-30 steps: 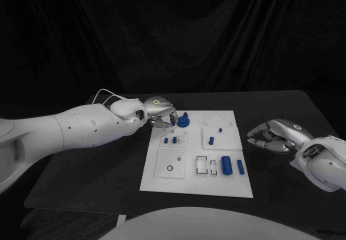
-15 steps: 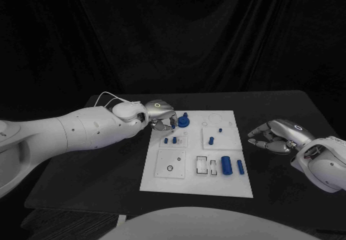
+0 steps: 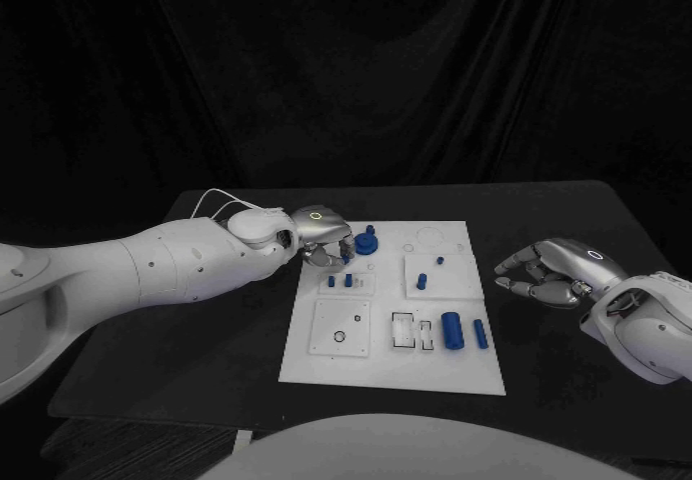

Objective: Assemble the parts on the task board

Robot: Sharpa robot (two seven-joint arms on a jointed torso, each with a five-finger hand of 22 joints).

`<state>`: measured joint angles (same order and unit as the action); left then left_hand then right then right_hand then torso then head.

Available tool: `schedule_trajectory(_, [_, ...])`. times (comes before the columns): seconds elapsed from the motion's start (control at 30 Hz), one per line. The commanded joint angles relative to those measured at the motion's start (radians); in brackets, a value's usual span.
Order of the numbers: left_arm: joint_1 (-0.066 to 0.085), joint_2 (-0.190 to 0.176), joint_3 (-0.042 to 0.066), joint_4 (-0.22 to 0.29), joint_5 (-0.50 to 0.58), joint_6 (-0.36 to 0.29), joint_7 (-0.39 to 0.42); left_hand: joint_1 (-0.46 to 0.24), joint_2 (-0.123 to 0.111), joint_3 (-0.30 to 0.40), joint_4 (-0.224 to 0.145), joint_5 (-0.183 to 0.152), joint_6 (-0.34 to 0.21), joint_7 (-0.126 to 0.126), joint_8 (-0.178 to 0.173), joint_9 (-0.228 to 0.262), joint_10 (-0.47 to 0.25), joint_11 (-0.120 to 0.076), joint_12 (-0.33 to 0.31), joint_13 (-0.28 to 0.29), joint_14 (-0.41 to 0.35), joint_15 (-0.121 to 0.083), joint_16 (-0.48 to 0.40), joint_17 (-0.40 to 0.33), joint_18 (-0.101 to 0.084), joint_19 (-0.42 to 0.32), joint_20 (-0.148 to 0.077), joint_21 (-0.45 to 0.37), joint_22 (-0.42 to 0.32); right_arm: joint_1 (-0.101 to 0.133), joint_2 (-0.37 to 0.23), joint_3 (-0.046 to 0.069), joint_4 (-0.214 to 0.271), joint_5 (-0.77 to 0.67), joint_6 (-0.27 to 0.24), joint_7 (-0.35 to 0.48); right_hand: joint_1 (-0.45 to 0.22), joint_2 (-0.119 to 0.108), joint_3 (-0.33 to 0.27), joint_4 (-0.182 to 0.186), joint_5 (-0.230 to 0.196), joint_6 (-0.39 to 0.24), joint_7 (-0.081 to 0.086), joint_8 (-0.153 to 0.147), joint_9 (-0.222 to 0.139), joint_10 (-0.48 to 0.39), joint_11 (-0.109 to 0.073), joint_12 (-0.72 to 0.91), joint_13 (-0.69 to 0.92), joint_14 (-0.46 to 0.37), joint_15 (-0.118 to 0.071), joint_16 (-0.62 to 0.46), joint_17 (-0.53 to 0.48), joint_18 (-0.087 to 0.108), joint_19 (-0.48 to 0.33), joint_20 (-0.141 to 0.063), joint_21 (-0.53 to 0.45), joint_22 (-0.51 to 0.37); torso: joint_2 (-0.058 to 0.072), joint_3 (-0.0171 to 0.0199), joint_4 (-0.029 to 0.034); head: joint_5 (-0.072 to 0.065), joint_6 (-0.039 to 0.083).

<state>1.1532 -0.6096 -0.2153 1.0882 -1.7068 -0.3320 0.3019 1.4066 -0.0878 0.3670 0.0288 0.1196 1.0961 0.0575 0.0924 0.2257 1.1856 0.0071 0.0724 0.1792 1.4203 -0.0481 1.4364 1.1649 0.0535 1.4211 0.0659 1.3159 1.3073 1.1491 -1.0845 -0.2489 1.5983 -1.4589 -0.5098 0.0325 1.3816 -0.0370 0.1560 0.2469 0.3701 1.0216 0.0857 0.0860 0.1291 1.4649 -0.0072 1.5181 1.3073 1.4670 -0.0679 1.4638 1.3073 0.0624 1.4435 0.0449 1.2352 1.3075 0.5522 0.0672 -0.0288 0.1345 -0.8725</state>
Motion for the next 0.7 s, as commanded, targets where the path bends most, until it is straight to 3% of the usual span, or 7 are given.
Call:
schedule_trajectory(0.03, [-0.004, 0.004, 0.001, -0.002, 0.006, 0.004, -0.003, 0.009, -0.001, -0.004, 0.005, 0.002, -0.003, 0.007, -0.004, -0.001, -0.003, 0.007, -0.007, -0.001, -0.007, 0.000, -0.007, -0.001, 0.005, -0.005, -0.003, 0.000, 0.184, -0.003, 0.000, 0.001, 0.000, -0.001, 0.001, 0.000, -0.003, -0.008, 0.005, 0.002, -0.004, 0.002, 0.003, -0.004, 0.000, 0.060, -0.001, -0.005, 0.210, 0.080, -0.002, -0.003, 0.180, 0.008, -0.007, -0.003, -0.005, 0.169, 0.001, -0.0005, -0.0011, 0.000, 0.000])
schedule_trajectory(0.23, [-0.007, 0.006, 0.001, -0.007, 0.006, 0.005, -0.009, 0.010, -0.001, -0.004, 0.004, 0.004, -0.003, 0.007, -0.005, -0.001, -0.004, 0.007, -0.007, -0.002, -0.007, 0.000, -0.007, -0.001, 0.005, -0.006, -0.003, -0.001, 0.184, -0.003, 0.000, 0.001, -0.001, -0.001, 0.001, 0.000, -0.005, -0.008, 0.006, 0.002, -0.009, 0.003, 0.003, -0.005, 0.000, 0.060, 0.000, -0.006, 0.210, 0.080, -0.001, -0.003, 0.180, 0.008, -0.007, -0.003, -0.006, 0.169, 0.001, 0.0006, -0.0002, -0.003, 0.000])
schedule_trajectory(0.47, [-0.011, 0.010, 0.001, -0.013, 0.006, 0.002, -0.017, 0.019, -0.003, 0.000, -0.002, 0.017, -0.001, 0.008, -0.007, -0.002, -0.001, 0.008, -0.006, -0.005, -0.006, 0.000, -0.006, 0.002, 0.004, -0.003, -0.002, 0.004, 0.186, -0.003, 0.001, 0.001, -0.002, -0.001, -0.002, 0.002, -0.010, -0.008, 0.005, 0.005, -0.054, 0.004, 0.003, -0.006, 0.000, 0.060, 0.000, -0.005, 0.210, 0.079, -0.001, -0.004, 0.179, 0.008, -0.007, -0.002, -0.008, 0.169, 0.001, 0.0008, 0.0004, -0.005, 0.000])
schedule_trajectory(0.7, [-0.016, 0.018, 0.001, -0.023, 0.006, 0.001, -0.021, 0.023, -0.005, 0.001, -0.006, 0.025, 0.001, 0.008, -0.008, -0.001, -0.003, 0.009, -0.008, -0.007, -0.006, 0.000, -0.006, 0.001, 0.004, -0.002, -0.002, 0.004, 0.186, -0.003, 0.002, 0.001, -0.003, -0.001, -0.003, 0.002, -0.009, -0.008, 0.005, 0.003, -0.060, 0.005, 0.002, -0.006, 0.000, 0.060, 0.000, -0.005, 0.210, 0.079, -0.001, -0.004, 0.178, 0.008, -0.007, -0.002, -0.009, 0.169, 0.000, 0.0002, -0.0005, -0.006, 0.000])
